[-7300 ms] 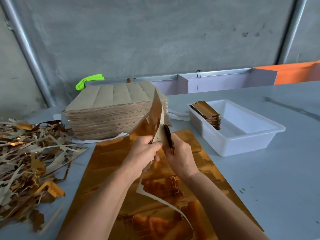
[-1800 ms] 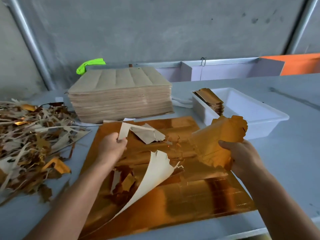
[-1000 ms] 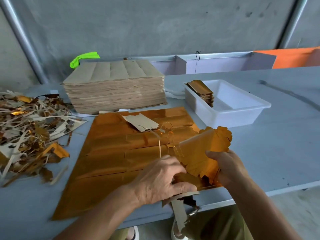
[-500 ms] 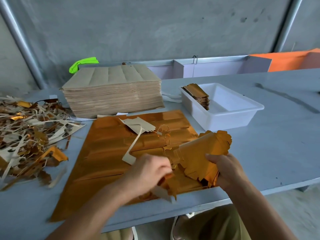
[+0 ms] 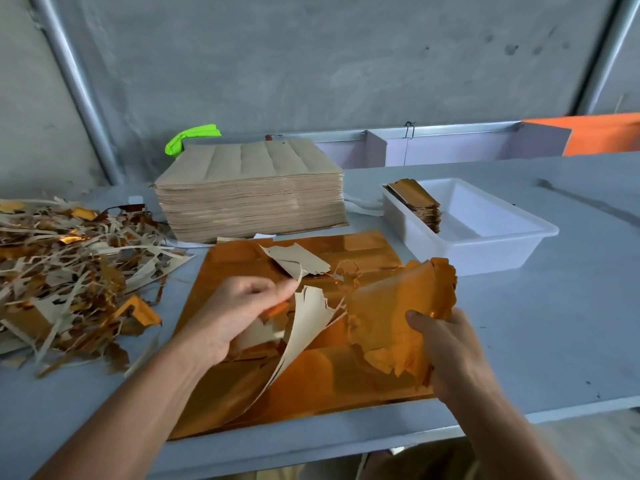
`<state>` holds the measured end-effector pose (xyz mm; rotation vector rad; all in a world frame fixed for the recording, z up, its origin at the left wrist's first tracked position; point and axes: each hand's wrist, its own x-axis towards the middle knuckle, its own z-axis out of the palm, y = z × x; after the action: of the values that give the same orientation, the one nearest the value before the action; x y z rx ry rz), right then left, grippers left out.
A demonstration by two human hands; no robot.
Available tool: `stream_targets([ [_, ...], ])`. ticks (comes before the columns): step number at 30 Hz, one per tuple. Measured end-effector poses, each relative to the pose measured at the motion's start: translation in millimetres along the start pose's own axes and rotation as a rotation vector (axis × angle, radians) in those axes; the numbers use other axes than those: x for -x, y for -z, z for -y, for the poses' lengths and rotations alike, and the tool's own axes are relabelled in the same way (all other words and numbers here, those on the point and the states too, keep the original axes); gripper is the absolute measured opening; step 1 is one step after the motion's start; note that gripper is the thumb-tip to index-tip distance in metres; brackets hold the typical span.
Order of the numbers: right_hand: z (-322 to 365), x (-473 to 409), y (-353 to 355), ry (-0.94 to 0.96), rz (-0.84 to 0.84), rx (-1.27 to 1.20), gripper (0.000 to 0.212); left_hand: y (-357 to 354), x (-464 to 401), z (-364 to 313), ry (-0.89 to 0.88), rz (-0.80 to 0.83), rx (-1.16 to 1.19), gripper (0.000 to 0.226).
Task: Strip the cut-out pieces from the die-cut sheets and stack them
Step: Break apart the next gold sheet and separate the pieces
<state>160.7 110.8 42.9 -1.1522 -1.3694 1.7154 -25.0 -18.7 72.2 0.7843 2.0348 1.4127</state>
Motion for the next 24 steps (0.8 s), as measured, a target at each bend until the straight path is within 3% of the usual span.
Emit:
stream_targets([
  [2, 4.8, 2.7, 1.0, 0.062, -0.003, 0.080, 0.003, 2.1, -1.0, 1.0, 0.028, 0.045, -0.061, 0.041],
  [5, 13.5, 4.1, 8.5, 0.091, -0.033, 0.168, 0.011, 3.3, -5.6, -0.3, 0.085, 0.058, 0.104, 0.022],
  [7, 18.5, 3.5, 14.8, 0.115, -0.055, 0.225, 0.024, -2.6, -10.4, -4.4, 0.061, -0.029, 0.237, 0.012],
  [10, 19.9, 3.7, 17.4, 0.122, 0.034, 0.315, 0.029, -19.7, -10.2, -7.6, -0.120, -0.157, 0.243, 0.006],
  [14, 10.5, 7.0, 4.2, 0.014, 0.224, 0.369, 0.029, -50.1, 6.7, 3.4, -0.502, -0.112, -0.004, 0.020],
  [17, 4.4, 9.9, -5.5, -0.090, 0.306, 0.252, 0.022, -65.4, 11.2, 15.4, -0.601, -0.055, 0.013, 0.023],
  [20, 0.5, 12.7, -13.9, -0.132, 0.339, 0.068, 0.016, -72.3, 14.4, 24.7, -0.579, 0.021, 0.049, 0.026],
  [24, -10.4, 12.3, -25.4, -0.073, 0.318, -0.059, 0.037, -70.9, 17.2, 32.0, -0.549, 0.097, 0.100, 0.025],
])
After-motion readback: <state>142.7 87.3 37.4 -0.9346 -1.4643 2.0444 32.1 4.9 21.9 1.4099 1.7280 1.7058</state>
